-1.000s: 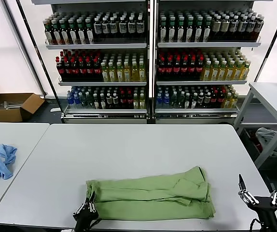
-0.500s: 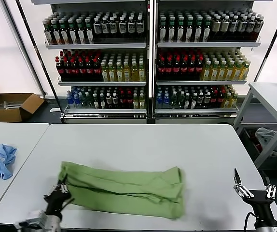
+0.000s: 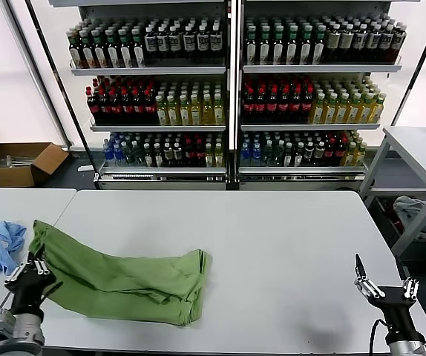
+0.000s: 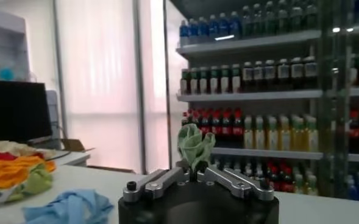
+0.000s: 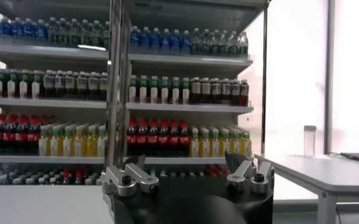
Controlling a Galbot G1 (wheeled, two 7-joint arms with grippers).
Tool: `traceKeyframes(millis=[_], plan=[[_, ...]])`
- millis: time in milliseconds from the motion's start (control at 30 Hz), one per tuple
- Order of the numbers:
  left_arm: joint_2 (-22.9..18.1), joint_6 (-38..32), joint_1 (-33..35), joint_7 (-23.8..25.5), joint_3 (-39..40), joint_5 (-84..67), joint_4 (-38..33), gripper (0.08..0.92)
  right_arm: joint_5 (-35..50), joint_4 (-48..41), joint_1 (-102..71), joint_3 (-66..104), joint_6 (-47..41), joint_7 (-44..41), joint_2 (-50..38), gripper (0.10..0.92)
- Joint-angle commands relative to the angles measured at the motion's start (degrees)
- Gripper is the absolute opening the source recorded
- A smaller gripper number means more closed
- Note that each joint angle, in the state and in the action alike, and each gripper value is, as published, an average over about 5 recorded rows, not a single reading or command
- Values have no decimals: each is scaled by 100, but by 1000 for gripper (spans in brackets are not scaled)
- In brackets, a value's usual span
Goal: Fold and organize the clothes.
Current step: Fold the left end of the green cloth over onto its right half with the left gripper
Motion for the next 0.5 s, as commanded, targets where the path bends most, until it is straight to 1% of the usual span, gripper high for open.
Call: traceKeyframes(millis=[33, 167, 500], plan=[[-515, -259, -222, 202, 2602, 1572, -405, 108, -33, 30, -35, -9, 6, 15, 28, 823], [-556, -267, -562, 218, 3143, 1866, -23, 108, -47, 27, -8, -15, 13, 26, 55, 823], [-572, -8, -985, 199, 3619, 1889, 422, 108, -57, -28, 85, -75, 15, 9, 82, 823]])
